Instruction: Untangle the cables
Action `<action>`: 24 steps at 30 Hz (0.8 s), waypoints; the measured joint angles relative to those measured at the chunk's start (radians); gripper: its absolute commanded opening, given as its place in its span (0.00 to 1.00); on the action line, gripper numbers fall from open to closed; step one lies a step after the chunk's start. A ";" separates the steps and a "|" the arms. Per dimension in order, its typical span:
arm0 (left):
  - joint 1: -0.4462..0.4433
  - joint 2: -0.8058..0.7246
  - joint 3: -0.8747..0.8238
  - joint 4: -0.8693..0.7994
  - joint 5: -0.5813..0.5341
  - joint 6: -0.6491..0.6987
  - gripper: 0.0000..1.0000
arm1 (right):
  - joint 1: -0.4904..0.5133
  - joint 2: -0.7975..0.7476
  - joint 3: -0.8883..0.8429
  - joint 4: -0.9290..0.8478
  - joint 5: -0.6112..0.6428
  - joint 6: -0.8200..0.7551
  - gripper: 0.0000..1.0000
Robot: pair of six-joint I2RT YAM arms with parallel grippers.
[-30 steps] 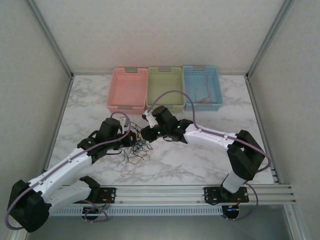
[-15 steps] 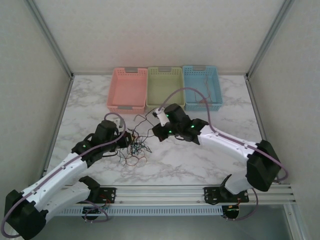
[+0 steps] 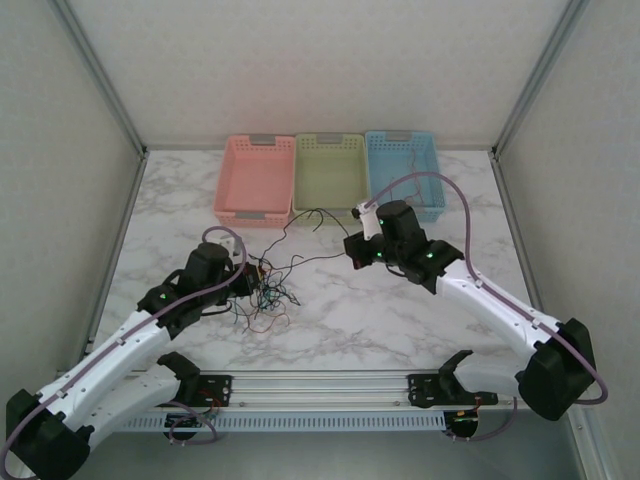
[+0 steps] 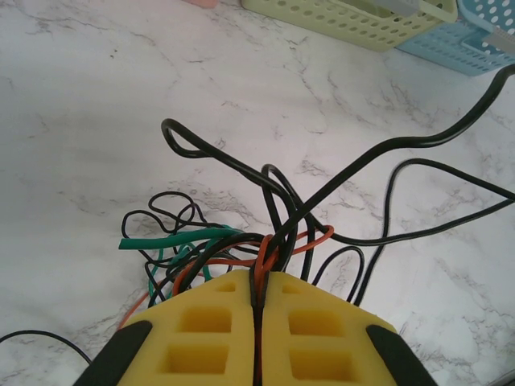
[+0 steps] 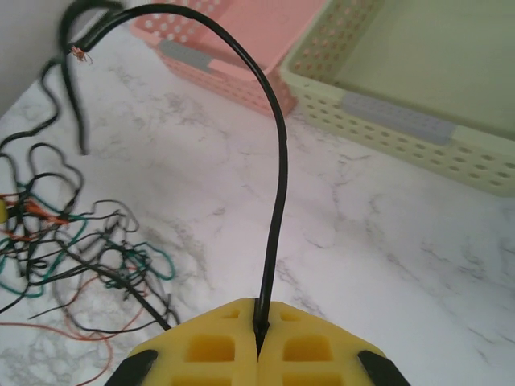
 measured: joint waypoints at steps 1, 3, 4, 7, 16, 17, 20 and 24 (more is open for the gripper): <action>0.000 -0.002 0.000 0.000 0.000 0.000 0.00 | -0.016 -0.006 -0.001 -0.006 0.022 0.001 0.00; 0.000 -0.006 0.000 -0.003 -0.002 0.000 0.00 | -0.062 -0.021 -0.005 -0.021 0.062 0.006 0.00; 0.000 -0.008 0.000 -0.006 -0.005 0.000 0.00 | -0.086 -0.032 -0.010 -0.029 0.080 0.010 0.00; 0.002 -0.012 0.000 -0.009 -0.003 0.000 0.00 | -0.172 -0.083 -0.037 -0.048 0.121 0.031 0.00; 0.005 -0.011 0.000 -0.011 -0.007 0.000 0.00 | -0.303 -0.174 -0.052 -0.101 0.230 0.078 0.00; 0.005 -0.011 0.000 -0.010 -0.007 0.000 0.00 | -0.312 -0.179 -0.053 -0.109 0.237 0.085 0.00; 0.005 -0.011 0.000 -0.010 -0.007 0.000 0.00 | -0.356 -0.198 -0.055 -0.120 0.245 0.105 0.00; 0.005 -0.011 0.000 -0.010 -0.008 0.000 0.00 | -0.404 -0.232 -0.056 -0.128 0.253 0.131 0.00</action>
